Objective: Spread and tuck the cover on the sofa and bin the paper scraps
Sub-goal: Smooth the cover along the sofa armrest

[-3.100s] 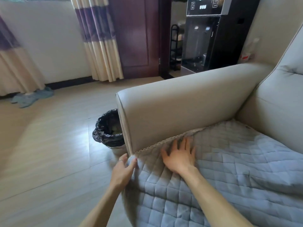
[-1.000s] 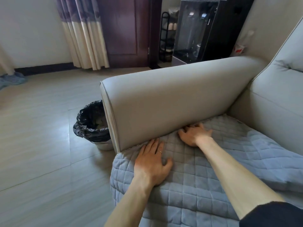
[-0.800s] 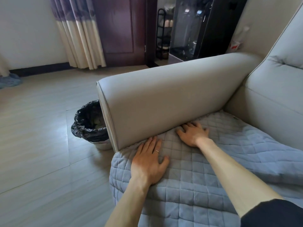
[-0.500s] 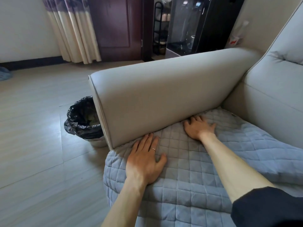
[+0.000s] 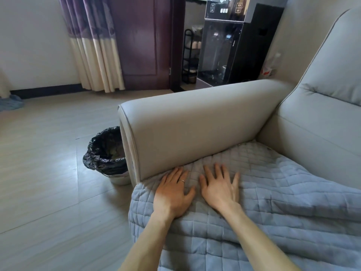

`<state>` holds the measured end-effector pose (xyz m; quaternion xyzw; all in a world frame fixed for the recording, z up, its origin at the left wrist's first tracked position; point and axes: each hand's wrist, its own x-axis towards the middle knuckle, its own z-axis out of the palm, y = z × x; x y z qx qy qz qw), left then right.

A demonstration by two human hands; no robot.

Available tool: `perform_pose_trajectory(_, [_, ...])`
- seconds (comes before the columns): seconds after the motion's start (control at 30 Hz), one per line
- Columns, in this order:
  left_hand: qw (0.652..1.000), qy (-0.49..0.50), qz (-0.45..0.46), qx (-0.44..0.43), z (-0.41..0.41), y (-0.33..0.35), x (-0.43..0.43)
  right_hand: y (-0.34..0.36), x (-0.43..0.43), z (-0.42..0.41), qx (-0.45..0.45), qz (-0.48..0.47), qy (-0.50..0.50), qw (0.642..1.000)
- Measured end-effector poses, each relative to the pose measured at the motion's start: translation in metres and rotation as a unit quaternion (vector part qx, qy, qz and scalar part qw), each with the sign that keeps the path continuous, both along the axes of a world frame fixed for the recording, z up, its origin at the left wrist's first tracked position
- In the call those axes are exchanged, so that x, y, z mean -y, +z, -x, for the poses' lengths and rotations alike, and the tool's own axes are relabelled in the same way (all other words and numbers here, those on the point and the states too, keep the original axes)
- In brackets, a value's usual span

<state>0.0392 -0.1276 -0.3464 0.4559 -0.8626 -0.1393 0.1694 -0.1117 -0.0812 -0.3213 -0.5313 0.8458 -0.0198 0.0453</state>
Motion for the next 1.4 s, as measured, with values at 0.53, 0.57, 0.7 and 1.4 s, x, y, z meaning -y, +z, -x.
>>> perform_pose_trajectory(0.53, [0.899,0.186,-0.287,-0.274,-0.127,-0.010,0.010,0.006,-0.019,-0.124,0.067,0.101,0.172,0.978])
perform_pose_trajectory(0.57, [0.892,0.196,-0.285,-0.292,-0.134,-0.009,0.016,0.011,-0.013,-0.127,0.061,0.100,0.179,0.977])
perform_pose_trajectory(0.7, [0.859,0.198,-0.310,-0.357,-0.160,-0.018,0.032,0.025,0.007,-0.131,0.031,0.042,0.205,0.977])
perform_pose_trajectory(1.4, [0.989,0.053,0.082,-0.113,-0.093,0.010,-0.028,0.005,-0.014,-0.065,0.048,-0.081,0.090,0.991])
